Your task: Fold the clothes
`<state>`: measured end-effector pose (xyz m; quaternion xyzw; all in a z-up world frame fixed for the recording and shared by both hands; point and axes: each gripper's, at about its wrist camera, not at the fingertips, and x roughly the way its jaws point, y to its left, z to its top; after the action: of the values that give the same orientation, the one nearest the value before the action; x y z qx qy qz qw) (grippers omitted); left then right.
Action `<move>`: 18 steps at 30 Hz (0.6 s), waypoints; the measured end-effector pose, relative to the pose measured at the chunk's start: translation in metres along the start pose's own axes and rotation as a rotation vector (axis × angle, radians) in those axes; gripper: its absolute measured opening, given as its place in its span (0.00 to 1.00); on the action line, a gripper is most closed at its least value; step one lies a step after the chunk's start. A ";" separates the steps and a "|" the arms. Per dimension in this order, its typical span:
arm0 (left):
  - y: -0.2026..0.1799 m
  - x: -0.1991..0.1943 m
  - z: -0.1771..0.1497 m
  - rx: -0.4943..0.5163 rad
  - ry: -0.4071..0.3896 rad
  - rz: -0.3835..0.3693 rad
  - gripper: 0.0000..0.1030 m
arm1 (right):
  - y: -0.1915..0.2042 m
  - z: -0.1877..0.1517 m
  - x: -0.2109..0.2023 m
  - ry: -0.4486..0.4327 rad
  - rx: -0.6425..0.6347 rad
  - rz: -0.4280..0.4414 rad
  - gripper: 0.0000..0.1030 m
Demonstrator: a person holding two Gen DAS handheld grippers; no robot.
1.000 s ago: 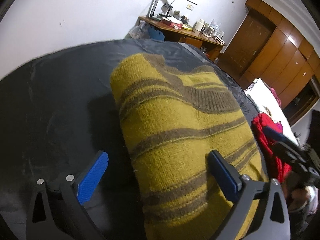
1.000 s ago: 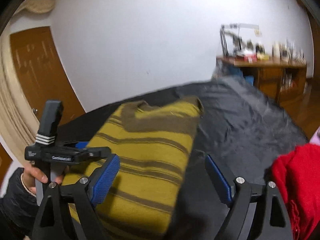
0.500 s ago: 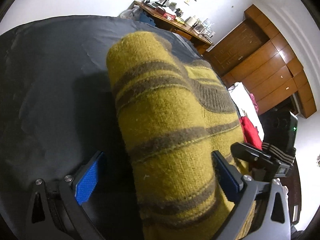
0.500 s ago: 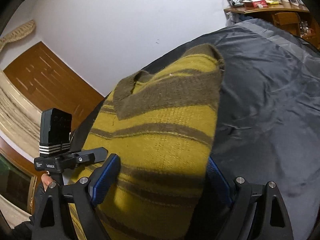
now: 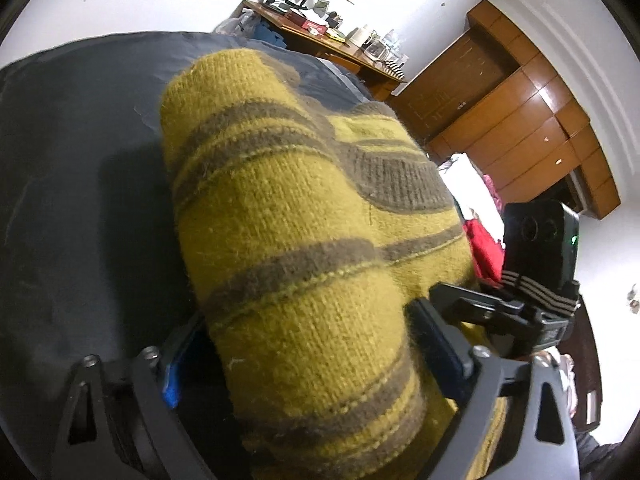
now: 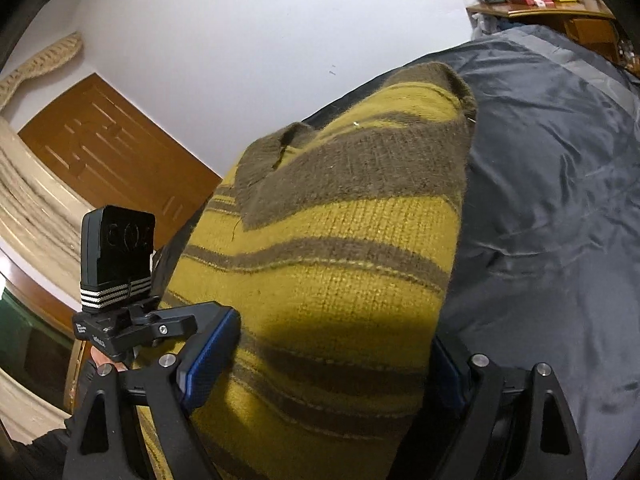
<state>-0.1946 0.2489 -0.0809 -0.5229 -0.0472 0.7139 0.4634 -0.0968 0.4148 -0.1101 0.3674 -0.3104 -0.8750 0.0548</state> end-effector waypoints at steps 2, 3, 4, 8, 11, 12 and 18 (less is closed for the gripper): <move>-0.003 -0.001 0.000 0.013 -0.009 -0.003 0.81 | 0.002 -0.001 -0.001 -0.018 -0.006 0.001 0.71; -0.005 -0.002 0.000 0.018 -0.012 -0.002 0.80 | 0.004 -0.002 -0.002 -0.029 -0.009 -0.001 0.68; -0.007 -0.003 0.000 0.022 -0.015 -0.001 0.78 | 0.006 -0.003 -0.003 -0.040 -0.013 -0.003 0.65; -0.012 -0.005 -0.001 0.027 -0.032 -0.010 0.73 | 0.015 -0.007 -0.010 -0.074 -0.026 -0.010 0.56; -0.016 -0.005 -0.003 0.023 -0.041 -0.033 0.70 | 0.019 -0.009 -0.016 -0.097 -0.050 -0.036 0.54; -0.017 -0.005 -0.004 0.022 -0.042 -0.043 0.69 | 0.022 -0.009 -0.015 -0.102 -0.054 -0.042 0.53; -0.036 0.003 -0.001 0.029 -0.040 -0.100 0.67 | 0.014 -0.009 -0.050 -0.143 -0.063 -0.053 0.52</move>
<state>-0.1715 0.2708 -0.0633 -0.4986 -0.0722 0.7010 0.5048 -0.0565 0.4151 -0.0766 0.3100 -0.2762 -0.9095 0.0209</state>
